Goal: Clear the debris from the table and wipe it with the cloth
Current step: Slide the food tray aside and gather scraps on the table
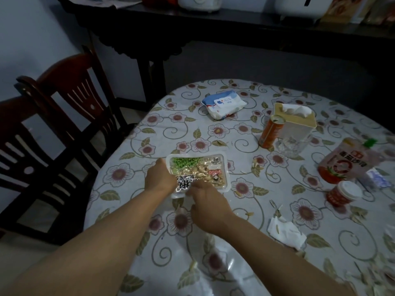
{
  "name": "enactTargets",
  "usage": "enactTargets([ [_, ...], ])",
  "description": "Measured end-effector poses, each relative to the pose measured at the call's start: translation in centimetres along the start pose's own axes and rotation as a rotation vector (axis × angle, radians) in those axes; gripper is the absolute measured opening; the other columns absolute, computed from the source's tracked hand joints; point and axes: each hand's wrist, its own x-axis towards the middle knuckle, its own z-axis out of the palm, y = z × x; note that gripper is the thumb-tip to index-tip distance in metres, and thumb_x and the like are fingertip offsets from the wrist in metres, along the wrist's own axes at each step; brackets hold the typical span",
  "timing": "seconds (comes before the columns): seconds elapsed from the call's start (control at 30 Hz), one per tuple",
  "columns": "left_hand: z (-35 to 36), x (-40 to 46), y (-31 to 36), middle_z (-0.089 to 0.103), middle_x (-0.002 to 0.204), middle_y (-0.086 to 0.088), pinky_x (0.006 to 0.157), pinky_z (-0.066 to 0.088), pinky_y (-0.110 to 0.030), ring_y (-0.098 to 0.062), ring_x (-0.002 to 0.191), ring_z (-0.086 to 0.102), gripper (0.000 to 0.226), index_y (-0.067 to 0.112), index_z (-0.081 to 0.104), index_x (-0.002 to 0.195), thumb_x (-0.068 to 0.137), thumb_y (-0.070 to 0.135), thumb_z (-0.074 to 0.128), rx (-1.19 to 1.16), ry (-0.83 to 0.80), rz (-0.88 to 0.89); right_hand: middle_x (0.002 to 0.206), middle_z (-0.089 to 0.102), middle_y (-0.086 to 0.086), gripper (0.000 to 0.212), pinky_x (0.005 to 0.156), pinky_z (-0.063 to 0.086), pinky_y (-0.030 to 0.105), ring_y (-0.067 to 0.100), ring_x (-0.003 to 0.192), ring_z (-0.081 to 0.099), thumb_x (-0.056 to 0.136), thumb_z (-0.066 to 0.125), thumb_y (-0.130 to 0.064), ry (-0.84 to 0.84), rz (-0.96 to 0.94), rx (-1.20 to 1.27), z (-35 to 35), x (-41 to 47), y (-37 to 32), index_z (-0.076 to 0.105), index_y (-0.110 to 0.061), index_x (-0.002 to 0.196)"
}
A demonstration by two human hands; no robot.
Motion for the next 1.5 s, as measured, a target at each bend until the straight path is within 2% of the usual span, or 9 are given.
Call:
enactTargets([
  [0.1,0.4,0.1,0.0,0.063,0.108,-0.016,0.07,0.045,-0.031,-0.033,0.097,0.061,0.031,0.004,0.057,0.108,0.078,0.006,0.051,0.008,-0.034,0.016,0.149,0.029,0.014,0.056,0.11,0.033,0.045,0.032,0.136,0.025,0.076,0.054,-0.002,0.178,0.058,-0.007,-0.7,2.0,1.0,0.045,-0.007,0.131],
  [0.2,0.7,0.3,0.6,0.062,0.109,-0.02,0.069,0.045,-0.031,-0.035,0.098,0.06,0.033,0.005,0.057,0.107,0.075,0.01,0.051,-0.003,-0.05,-0.001,0.152,0.024,0.012,0.058,0.112,0.029,0.047,0.032,0.139,0.02,0.077,0.058,-0.008,0.042,0.037,-0.067,-0.5,2.2,1.6,0.044,-0.012,0.133],
  [0.33,1.8,0.8,2.1,0.067,0.102,-0.017,0.069,0.045,-0.031,-0.036,0.102,0.059,0.037,0.008,0.059,0.11,0.074,0.01,0.053,0.029,-0.061,0.013,0.112,0.062,0.009,0.026,0.077,0.05,0.036,0.029,0.101,0.06,0.078,0.061,-0.01,0.062,-0.058,0.015,0.1,-0.1,1.8,0.066,-0.015,0.102],
  [0.53,4.9,0.3,6.2,0.061,0.106,-0.014,0.064,0.037,-0.029,-0.027,0.088,0.055,0.027,0.005,0.051,0.11,0.082,0.002,0.052,0.07,-0.126,0.039,0.079,0.056,0.002,0.011,0.054,0.038,0.026,0.019,0.067,0.053,0.082,0.059,-0.006,0.455,0.282,0.116,-2.2,-0.6,8.4,0.055,-0.01,0.073],
  [0.67,7.5,0.1,9.0,0.055,0.093,-0.013,0.055,0.034,-0.03,-0.023,0.077,0.049,0.015,0.009,0.042,0.087,0.083,0.002,0.055,0.056,-0.18,0.083,0.102,0.052,0.015,0.024,0.077,0.04,0.036,0.03,0.095,0.049,0.083,0.063,-0.018,0.633,0.526,0.138,-3.6,-1.5,14.1,0.055,-0.003,0.099],
  [0.83,10.7,0.0,12.9,0.062,0.105,-0.019,0.073,0.051,-0.037,-0.035,0.097,0.062,0.023,0.006,0.052,0.104,0.082,0.003,0.057,0.05,-0.268,0.11,0.111,0.059,0.024,0.025,0.074,0.039,0.034,0.037,0.103,0.055,0.096,0.044,-0.017,0.407,0.747,0.374,-4.7,-1.6,20.5,0.048,0.003,0.11],
  [1.07,14.5,0.8,15.8,0.054,0.091,-0.012,0.065,0.04,-0.03,-0.026,0.084,0.054,0.017,0.015,0.044,0.079,0.083,0.003,0.055,0.058,-0.357,0.095,0.084,0.06,0.015,0.015,0.057,0.033,0.029,0.028,0.076,0.056,0.093,0.042,-0.011,0.466,0.805,0.501,-5.1,-2.6,26.3,0.053,-0.004,0.085],
  [1.2,14.7,2.6,15.9,0.061,0.108,-0.018,0.075,0.05,-0.034,-0.034,0.101,0.06,0.023,0.005,0.054,0.105,0.082,0.006,0.056,0.097,-0.307,0.047,0.086,0.062,0.014,0.026,0.066,0.039,0.031,0.029,0.08,0.057,0.096,0.037,-0.01,0.459,0.711,0.554,-5.1,-1.4,28.3,0.059,-0.003,0.082],
  [1.5,12.7,8.2,15.1,0.064,0.109,-0.024,0.083,0.057,-0.046,-0.038,0.097,0.064,0.032,-0.001,0.059,0.108,0.077,0.002,0.053,-0.009,-0.102,-0.058,0.125,0.06,0.013,0.033,0.093,0.042,0.03,0.029,0.113,0.055,0.09,0.045,-0.001,0.196,0.56,0.474,-4.3,4.1,29.4,0.057,-0.007,0.12],
])
